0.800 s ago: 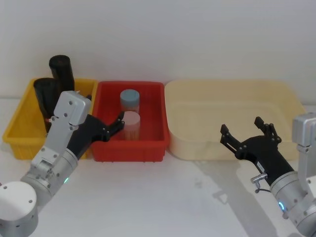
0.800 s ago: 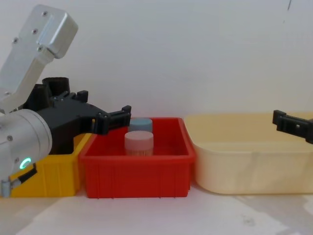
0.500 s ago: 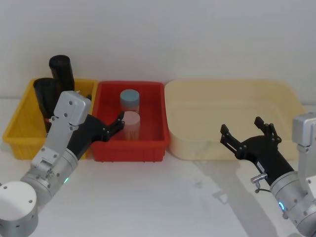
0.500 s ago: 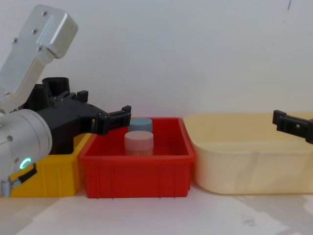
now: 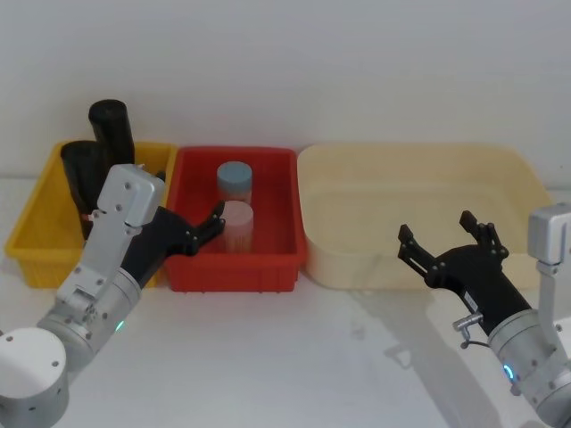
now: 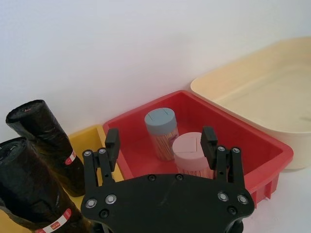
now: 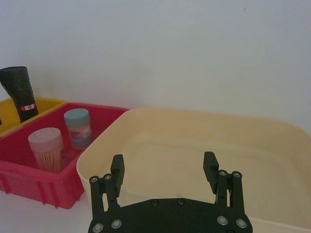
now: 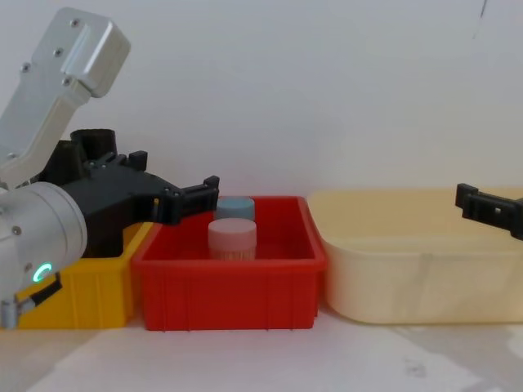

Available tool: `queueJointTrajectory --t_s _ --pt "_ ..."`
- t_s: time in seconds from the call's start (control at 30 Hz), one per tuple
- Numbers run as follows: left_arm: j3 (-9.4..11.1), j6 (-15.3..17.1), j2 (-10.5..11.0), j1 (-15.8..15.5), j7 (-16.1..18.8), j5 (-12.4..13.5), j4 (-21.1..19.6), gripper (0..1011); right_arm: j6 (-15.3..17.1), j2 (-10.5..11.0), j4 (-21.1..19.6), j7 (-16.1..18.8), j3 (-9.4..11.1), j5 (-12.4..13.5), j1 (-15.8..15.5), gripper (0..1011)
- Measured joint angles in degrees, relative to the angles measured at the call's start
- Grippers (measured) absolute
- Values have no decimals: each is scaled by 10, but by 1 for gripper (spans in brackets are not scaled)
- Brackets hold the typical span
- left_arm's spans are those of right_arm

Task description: Pick up the garbage bag with the one hand and transfer it to the other hand.

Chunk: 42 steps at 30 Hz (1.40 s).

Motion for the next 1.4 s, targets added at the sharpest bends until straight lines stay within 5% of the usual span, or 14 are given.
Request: queueJointTrajectory --t_s 0.53,0.77,1.1,1.4 --pt "0 2 0 0 0 0 -2 1000 0 0 0 1 0 0 1 1002" --pt "-10 28 6 12 5 -1 -37 1000 5 1 2 23 2 14 10 1002" --pt "-65 92 43 61 17 -24 -124 1000 26 3 6 72 -4 45 46 1001" --pt "-148 132 90 104 -1 -68 -167 1000 65 -14 28 99 -41 53 117 1002"
